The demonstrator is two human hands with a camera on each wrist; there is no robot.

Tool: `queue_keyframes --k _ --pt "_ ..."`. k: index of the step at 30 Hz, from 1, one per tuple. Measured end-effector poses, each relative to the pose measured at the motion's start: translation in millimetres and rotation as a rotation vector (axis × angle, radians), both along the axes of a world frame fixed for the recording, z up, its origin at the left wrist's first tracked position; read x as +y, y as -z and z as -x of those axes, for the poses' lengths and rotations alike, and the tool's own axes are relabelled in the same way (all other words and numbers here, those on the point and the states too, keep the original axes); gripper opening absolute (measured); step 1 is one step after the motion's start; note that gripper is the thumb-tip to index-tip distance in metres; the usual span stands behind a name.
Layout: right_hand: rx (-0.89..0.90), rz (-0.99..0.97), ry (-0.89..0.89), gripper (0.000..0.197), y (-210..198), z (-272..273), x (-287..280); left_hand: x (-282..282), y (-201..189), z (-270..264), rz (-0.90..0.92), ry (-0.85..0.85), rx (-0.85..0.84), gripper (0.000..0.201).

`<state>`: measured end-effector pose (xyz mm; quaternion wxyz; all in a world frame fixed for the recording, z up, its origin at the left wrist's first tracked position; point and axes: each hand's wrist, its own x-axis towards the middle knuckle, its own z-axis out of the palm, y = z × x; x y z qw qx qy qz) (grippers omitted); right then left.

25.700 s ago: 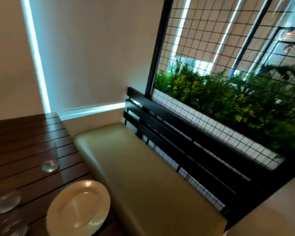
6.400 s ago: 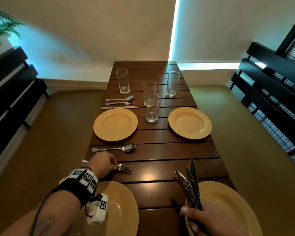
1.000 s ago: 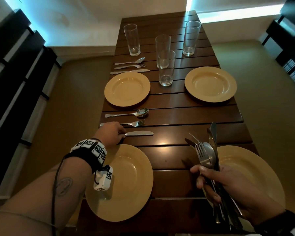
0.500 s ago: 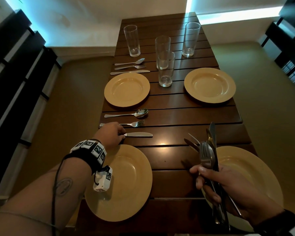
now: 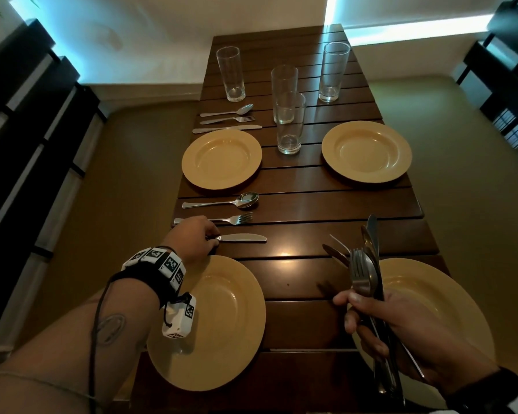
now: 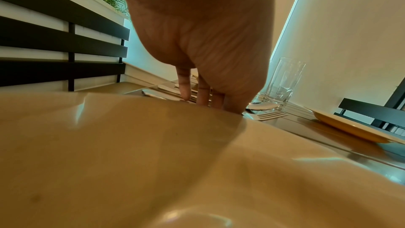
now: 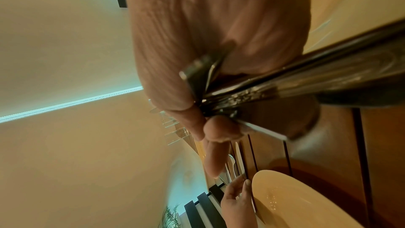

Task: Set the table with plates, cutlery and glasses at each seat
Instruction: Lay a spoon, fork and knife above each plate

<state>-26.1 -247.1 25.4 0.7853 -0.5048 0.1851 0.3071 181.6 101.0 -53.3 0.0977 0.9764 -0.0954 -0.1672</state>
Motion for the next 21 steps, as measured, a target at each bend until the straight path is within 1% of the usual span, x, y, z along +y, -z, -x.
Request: queue_keyframes --k 3,6,8,9,11,13,15,18,19,21 --pt "0.004 0.000 -0.002 0.031 -1 0 -1 -1 -4 1 -0.012 0.023 0.002 0.029" --pt "-0.006 -0.012 -0.031 0.028 -4 1 -4 -8 -17 3 -0.048 0.079 0.018 0.032" --pt "-0.013 -0.041 -0.036 0.028 -4 2 -7 -18 -32 9 -0.017 0.097 -0.037 0.032" --pt "-0.016 -0.063 -0.035 0.028 -4 3 -8 -27 -41 14 0.044 0.088 -0.078 0.030" --pt "-0.023 -0.113 -0.026 0.028 -5 5 -9 -51 -62 30 0.229 0.072 -0.121 0.025" --pt "-0.034 -0.155 -0.007 0.036 -7 8 -9 -81 -84 53 0.387 0.113 -0.086 0.021" --pt "-0.043 -0.172 0.011 0.044 -8 11 -10 -111 -100 76 0.504 0.155 -0.001 0.025" --pt "-0.062 -0.186 0.009 0.045 -16 19 -13 -146 -104 106 0.679 0.146 0.099 0.039" --pt "-0.070 -0.189 0.006 0.045 -18 22 -14 -155 -101 114 0.761 0.123 0.113 0.037" --pt "-0.084 -0.187 -0.004 0.044 -23 29 -17 -168 -98 126 0.925 0.055 0.116 0.028"
